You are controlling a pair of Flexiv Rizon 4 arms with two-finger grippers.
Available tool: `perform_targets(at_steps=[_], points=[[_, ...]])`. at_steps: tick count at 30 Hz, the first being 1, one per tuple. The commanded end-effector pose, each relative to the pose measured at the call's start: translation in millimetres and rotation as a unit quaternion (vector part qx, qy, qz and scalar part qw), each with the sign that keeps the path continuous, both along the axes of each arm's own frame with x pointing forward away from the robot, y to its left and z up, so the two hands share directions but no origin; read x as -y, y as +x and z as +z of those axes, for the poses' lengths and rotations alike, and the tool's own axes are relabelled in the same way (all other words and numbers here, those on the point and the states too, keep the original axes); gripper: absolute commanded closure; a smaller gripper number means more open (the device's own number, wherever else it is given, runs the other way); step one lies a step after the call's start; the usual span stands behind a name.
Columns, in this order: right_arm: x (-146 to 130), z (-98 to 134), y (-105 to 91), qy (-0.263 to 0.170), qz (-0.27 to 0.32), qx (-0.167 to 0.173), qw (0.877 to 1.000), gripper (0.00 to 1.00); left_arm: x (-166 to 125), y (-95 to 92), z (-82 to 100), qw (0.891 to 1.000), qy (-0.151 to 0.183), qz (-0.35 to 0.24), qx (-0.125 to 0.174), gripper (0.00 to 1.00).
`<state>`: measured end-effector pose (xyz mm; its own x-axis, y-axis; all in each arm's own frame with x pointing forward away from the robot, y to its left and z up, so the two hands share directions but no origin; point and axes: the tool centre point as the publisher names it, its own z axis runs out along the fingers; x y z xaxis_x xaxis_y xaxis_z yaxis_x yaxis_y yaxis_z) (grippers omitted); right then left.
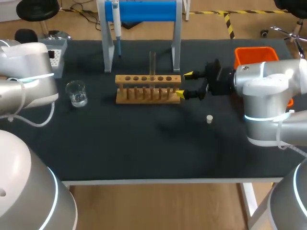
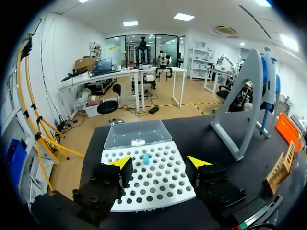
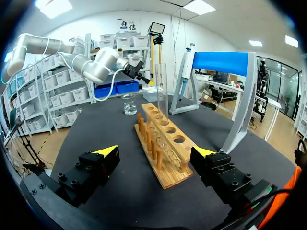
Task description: Invert the test tube, pick up the pipette, mount the tip to pipette, aspirate from beaker and dispense into the tube, eject the tip, return the pipette, and cap with the stopper.
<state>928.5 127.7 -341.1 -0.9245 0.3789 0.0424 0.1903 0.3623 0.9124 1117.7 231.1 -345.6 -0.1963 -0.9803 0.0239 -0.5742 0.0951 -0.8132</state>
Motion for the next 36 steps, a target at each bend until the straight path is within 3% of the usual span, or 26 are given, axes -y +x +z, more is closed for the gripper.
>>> perform_targets(at_steps=[1, 6, 10, 12, 30, 36], points=[[1, 0, -0.1, 0.000, 0.000, 0.000, 1.000, 0.00, 1, 7.0, -0.7, 1.000, 0.001, 0.003, -0.009, 0.33], [1, 0, -0.1, 0.000, 0.000, 0.000, 1.000, 0.00, 2, 10.5, -2.8, 1.000, -0.002, 0.007, -0.012, 0.36], [1, 0, -0.1, 0.000, 0.000, 0.000, 1.000, 0.00, 1, 12.7, -4.7, 1.000, -0.002, 0.010, -0.014, 0.53], [1, 0, -0.1, 0.000, 0.000, 0.000, 1.000, 0.00, 0, 13.6, -6.0, 1.000, -0.002, 0.012, -0.016, 0.56], [1, 0, -0.1, 0.000, 0.000, 0.000, 1.000, 0.00, -7, 22.1, -14.8, 0.999, -0.003, 0.029, -0.020, 0.54], [1, 0, -0.1, 0.000, 0.000, 0.000, 1.000, 0.00, -8, 26.3, -15.9, 0.999, -0.002, 0.031, -0.021, 0.60]])
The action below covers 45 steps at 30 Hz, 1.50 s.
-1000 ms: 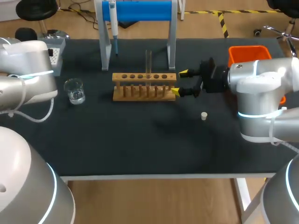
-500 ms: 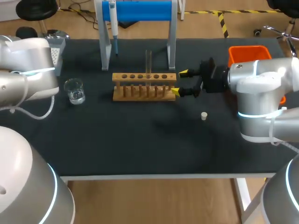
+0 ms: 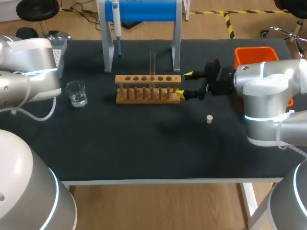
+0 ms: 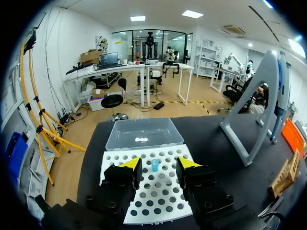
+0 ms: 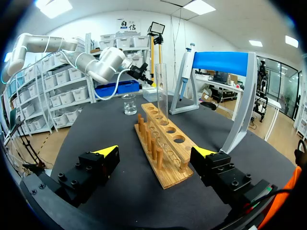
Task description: Invert the test tube, pick up the pipette, mount the tip to pipette, aspirate from beaker and dispense into the tube, eject the tip, return the pipette, and cap with the stopper.
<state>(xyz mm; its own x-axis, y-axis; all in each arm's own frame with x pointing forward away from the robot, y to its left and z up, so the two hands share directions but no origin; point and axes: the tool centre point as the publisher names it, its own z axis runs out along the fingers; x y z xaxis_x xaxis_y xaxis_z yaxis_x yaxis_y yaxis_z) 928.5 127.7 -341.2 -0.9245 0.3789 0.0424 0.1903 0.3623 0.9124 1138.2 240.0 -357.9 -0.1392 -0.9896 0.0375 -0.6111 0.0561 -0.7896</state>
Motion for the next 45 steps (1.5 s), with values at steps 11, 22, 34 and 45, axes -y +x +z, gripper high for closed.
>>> perform_targets(at_steps=[11, 22, 34, 45], points=[[0.6, -0.1, -0.1, 0.000, 0.000, 0.000, 1.000, 0.00, 1.0, 8.2, -5.0, 1.000, 0.003, 0.003, -0.003, 0.64], [0.6, -0.1, -0.1, 0.000, 0.000, 0.000, 1.000, 0.00, -0.1, 9.2, -5.2, 1.000, 0.007, 0.005, -0.005, 0.65], [0.6, -0.1, -0.1, 0.000, 0.000, 0.000, 1.000, 0.00, -1.9, 9.5, -6.2, 1.000, 0.012, 0.007, -0.006, 0.69], [0.6, -0.1, -0.1, 0.000, 0.000, 0.000, 1.000, 0.00, -3.1, 10.7, -6.2, 1.000, 0.019, 0.006, -0.008, 0.68]])
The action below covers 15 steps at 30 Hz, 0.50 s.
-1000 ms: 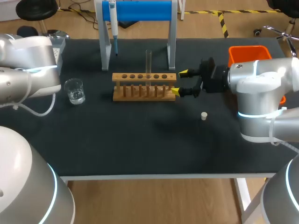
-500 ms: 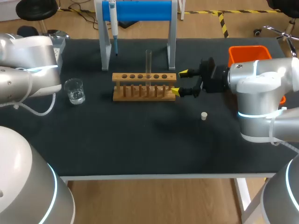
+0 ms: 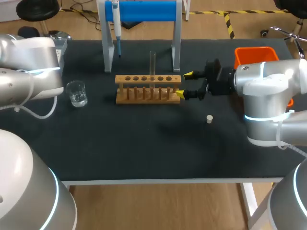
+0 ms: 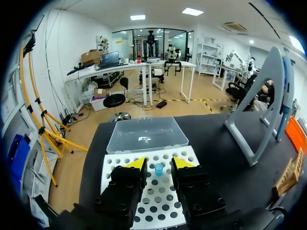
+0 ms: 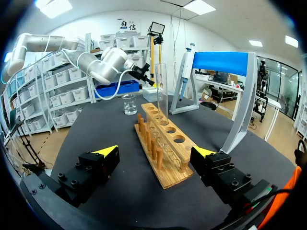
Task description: Invert the test tube, pick up the pipette, mount the tip to pipette, aspirate from beaker and dispense into the tube, eject the tip, return the pipette, and cap with the stopper.
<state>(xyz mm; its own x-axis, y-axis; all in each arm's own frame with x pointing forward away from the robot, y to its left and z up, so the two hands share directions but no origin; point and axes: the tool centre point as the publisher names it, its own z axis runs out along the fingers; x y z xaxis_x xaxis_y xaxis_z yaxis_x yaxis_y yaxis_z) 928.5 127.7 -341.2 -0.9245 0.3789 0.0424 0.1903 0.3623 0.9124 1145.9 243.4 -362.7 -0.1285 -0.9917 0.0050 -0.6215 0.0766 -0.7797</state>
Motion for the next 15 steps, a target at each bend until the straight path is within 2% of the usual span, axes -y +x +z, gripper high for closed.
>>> perform_targets(at_steps=[1, 8, 9, 12, 15], points=[[0.6, -0.1, -0.1, 0.000, 0.000, 0.000, 1.000, 0.00, 0.3, 3.3, -1.4, 1.000, 0.002, 0.000, -0.002, 0.68], [0.6, -0.1, -0.1, 0.000, 0.000, 0.000, 1.000, 0.00, 0.2, 4.2, -1.8, 1.000, 0.002, 0.000, -0.003, 0.70], [0.6, -0.1, -0.1, 0.000, 0.000, 0.000, 1.000, 0.00, 0.1, 4.3, -1.8, 1.000, 0.002, 0.000, -0.003, 0.75], [0.6, -0.1, -0.1, 0.000, 0.000, 0.000, 1.000, 0.00, 0.0, 4.4, -2.1, 1.000, 0.003, 0.000, -0.004, 0.79], [0.6, -0.1, -0.1, 0.000, 0.000, 0.000, 1.000, 0.00, -0.3, 4.4, -3.0, 1.000, 0.004, 0.000, -0.006, 0.90]])
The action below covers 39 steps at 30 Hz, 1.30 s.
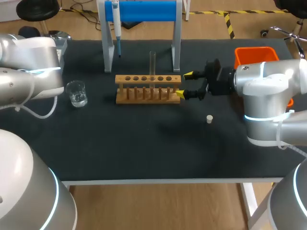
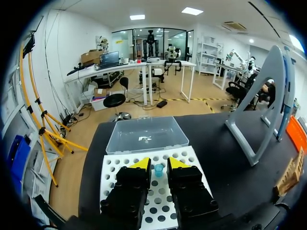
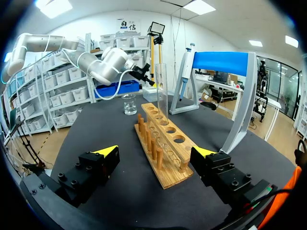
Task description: Invert the test tube, pick up the pipette, mount the tip to pipette, aspirate from beaker and dispense into the tube, eject the tip, return the pipette, and cap with the stopper.
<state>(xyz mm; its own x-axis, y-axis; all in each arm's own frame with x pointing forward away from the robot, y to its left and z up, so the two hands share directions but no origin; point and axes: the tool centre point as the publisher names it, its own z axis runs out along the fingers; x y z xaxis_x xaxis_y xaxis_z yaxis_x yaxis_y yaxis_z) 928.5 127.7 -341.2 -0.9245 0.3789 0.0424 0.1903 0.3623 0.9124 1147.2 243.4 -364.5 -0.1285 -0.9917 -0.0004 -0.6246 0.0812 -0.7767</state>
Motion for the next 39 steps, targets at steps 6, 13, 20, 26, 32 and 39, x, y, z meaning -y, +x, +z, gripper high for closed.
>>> perform_targets(at_steps=[6, 13, 20, 26, 32, 39], points=[[1, 0, -0.1, 0.000, 0.000, 0.000, 1.000, 0.00, -1, 3.0, -2.8, 1.000, 0.002, 0.002, -0.006, 0.98], [1, 0, -0.1, 0.000, 0.000, 0.000, 1.000, 0.00, -1, 2.9, -1.8, 1.000, 0.002, 0.003, -0.004, 1.00], [1, 0, -0.1, 0.000, 0.000, 0.000, 1.000, 0.00, 0, 1.9, 2.7, 1.000, 0.005, 0.003, -0.001, 1.00], [1, 0, -0.1, 0.000, 0.000, 0.000, 1.000, 0.00, -1, 1.1, 7.8, 1.000, 0.009, 0.004, 0.001, 1.00], [1, 0, -0.1, 0.000, 0.000, 0.000, 1.000, 0.00, -1, 0.4, 14.4, 1.000, 0.013, 0.005, 0.006, 1.00], [1, 0, -0.1, 0.000, 0.000, 0.000, 1.000, 0.00, -2, 0.2, 19.7, 1.000, 0.017, 0.006, 0.009, 1.00]])
